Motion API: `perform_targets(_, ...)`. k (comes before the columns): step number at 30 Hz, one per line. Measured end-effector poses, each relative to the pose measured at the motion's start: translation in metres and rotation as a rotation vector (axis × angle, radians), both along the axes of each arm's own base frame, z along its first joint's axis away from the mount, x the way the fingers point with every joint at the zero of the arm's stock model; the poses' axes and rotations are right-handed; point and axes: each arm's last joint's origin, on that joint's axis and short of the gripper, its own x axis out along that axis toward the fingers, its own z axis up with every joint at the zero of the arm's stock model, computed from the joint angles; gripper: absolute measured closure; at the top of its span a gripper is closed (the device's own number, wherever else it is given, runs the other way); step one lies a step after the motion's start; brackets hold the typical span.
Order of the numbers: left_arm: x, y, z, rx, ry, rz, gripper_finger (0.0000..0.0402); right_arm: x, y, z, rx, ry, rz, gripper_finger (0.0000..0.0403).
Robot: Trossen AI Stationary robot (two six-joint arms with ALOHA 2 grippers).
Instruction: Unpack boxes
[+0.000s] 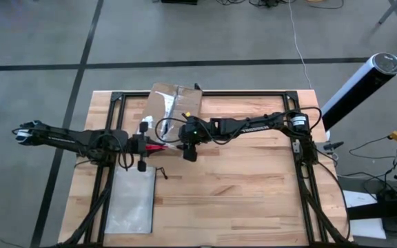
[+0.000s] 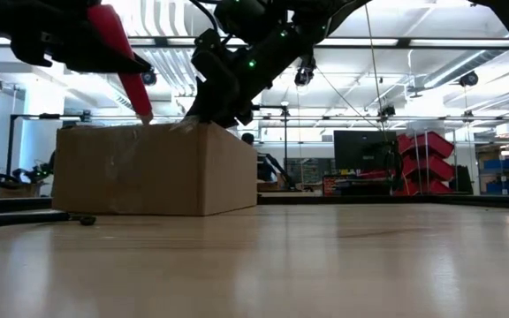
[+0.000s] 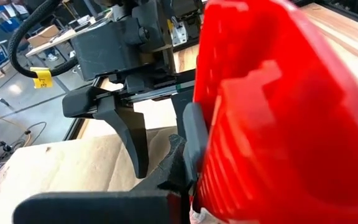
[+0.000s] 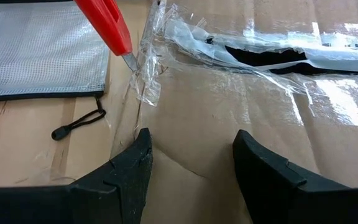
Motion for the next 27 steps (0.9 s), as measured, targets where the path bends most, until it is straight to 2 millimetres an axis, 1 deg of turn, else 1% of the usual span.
perform_targets(8, -0.003, 0.0, 0.013, 0.02, 0.031, -0.012, 0.0374, 0.001, 0.0, 0.001, 0.007, -0.01, 0.001, 0.0204)
perform_targets(20, -0.004, 0.001, 0.023, 0.033, 0.04, -0.001, 0.0374, 0.001, 0.0, 0.001, 0.018, -0.013, 0.014, 0.0204)
perform_targets(27, -0.005, 0.001, 0.024, 0.041, 0.052, 0.006, 0.0374, 0.001, 0.0, 0.001, 0.017, -0.01, 0.015, 0.0204)
